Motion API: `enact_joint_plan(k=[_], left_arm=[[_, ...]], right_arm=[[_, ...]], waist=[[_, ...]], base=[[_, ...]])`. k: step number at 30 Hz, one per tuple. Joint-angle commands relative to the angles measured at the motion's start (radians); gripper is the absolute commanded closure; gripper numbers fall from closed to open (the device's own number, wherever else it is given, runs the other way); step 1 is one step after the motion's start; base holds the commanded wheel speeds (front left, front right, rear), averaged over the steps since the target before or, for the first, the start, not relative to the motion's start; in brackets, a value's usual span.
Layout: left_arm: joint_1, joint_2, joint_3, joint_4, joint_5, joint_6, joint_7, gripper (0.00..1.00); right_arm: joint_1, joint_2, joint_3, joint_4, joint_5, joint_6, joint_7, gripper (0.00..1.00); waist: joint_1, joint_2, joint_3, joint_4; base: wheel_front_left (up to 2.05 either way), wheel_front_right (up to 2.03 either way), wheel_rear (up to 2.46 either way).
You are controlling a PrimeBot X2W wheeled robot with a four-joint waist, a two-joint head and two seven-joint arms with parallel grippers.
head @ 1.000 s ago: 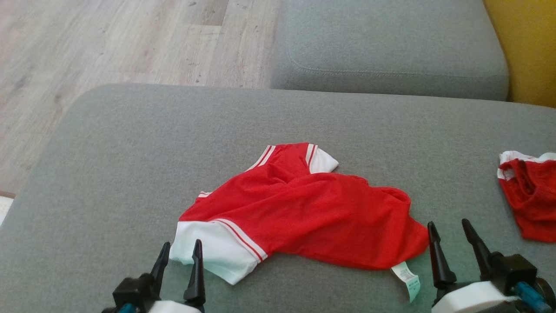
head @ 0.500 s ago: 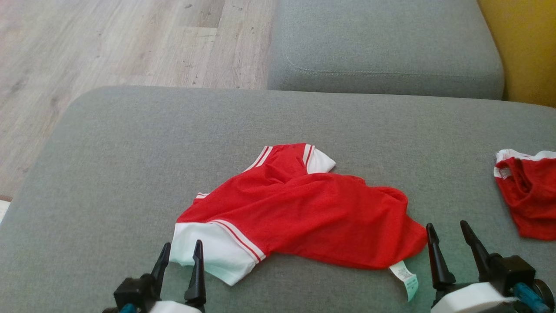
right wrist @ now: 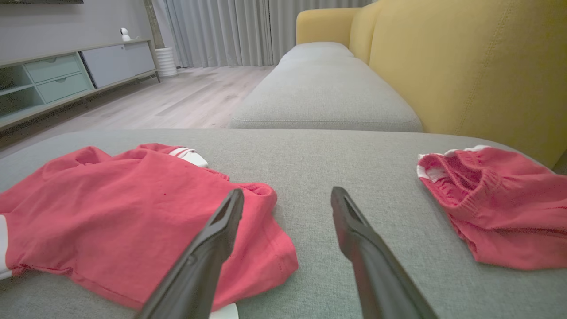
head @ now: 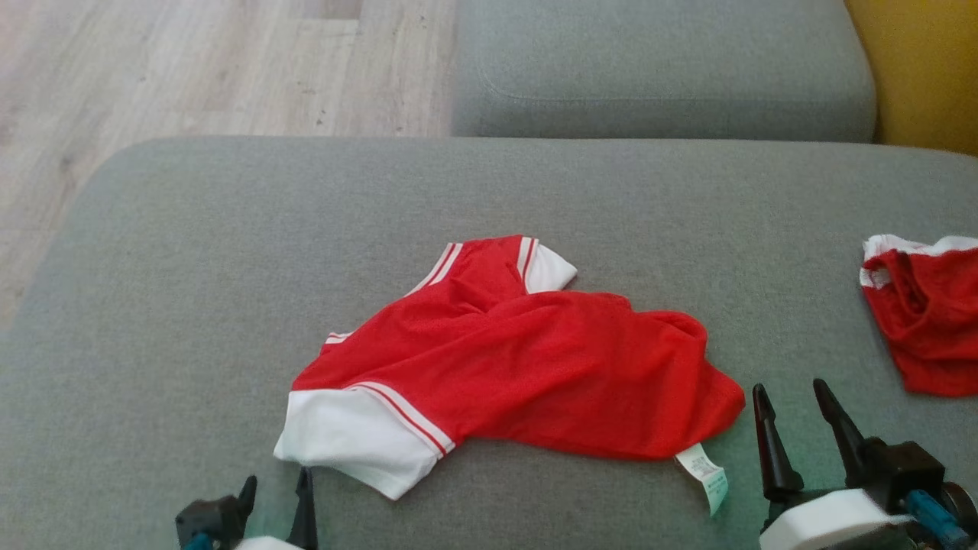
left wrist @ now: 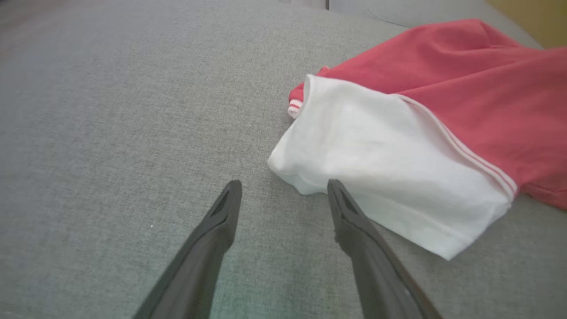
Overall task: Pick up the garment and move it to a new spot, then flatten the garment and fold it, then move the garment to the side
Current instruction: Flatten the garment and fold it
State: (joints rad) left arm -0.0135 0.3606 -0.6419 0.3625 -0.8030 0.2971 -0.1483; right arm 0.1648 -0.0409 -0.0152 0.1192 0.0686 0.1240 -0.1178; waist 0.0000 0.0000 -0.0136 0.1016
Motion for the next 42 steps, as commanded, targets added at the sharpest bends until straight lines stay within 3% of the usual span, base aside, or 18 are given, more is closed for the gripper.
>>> enact_joint_plan(k=[1, 15, 17, 19, 30, 41, 42], left_arm=[[-0.065, 0.011, 0.044, -0.006, -0.006, -0.01, -0.005, 0.0], [-0.172, -0.034, 0.032, 0.159, -0.017, -0.091, -0.02, 0.0], [-0.179, -0.041, 0.023, 0.177, -0.018, -0.1, -0.011, 0.53], [-0.183, -0.047, 0.017, 0.188, -0.018, -0.106, -0.009, 0.98], [-0.156, -0.026, 0.027, 0.123, -0.012, -0.088, -0.047, 1.0], [-0.143, -0.003, 0.013, -0.005, 0.012, -0.049, -0.035, 1.0], [-0.14, 0.0, 0.012, -0.016, 0.013, -0.045, -0.033, 1.0]], right_arm=[[-0.056, -0.009, 0.017, -0.038, -0.01, 0.007, 0.002, 0.0], [-0.078, -0.009, 0.008, -0.057, -0.03, 0.007, 0.02, 0.0], [-0.077, -0.009, 0.006, -0.055, -0.031, 0.007, 0.023, 0.0], [-0.076, -0.009, -0.002, -0.045, -0.031, 0.007, 0.032, 0.0], [-0.147, -0.009, -0.07, 0.109, -0.073, 0.007, 0.095, 0.0], [-0.234, -0.009, 0.018, 0.35, -0.065, 0.007, 0.258, 0.01], [-0.235, -0.009, 0.03, 0.36, -0.051, 0.007, 0.271, 0.44]], waist=[[0.0, 0.0, 0.01, -0.009], [0.0, 0.0, 0.07, -0.043], [0.0, 0.0, 0.072, -0.043], [0.0, 0.0, 0.073, -0.041], [0.0, 0.0, 0.082, 0.005], [0.0, 0.0, 0.079, 0.058], [0.0, 0.0, 0.077, 0.06]], base=[[0.0, 0.0, 0.0], [0.0, 0.0, 0.0], [0.0, 0.0, 0.0], [0.0, 0.0, 0.0], [0.0, 0.0, 0.0], [0.0, 0.0, 0.0], [0.0, 0.0, 0.0]])
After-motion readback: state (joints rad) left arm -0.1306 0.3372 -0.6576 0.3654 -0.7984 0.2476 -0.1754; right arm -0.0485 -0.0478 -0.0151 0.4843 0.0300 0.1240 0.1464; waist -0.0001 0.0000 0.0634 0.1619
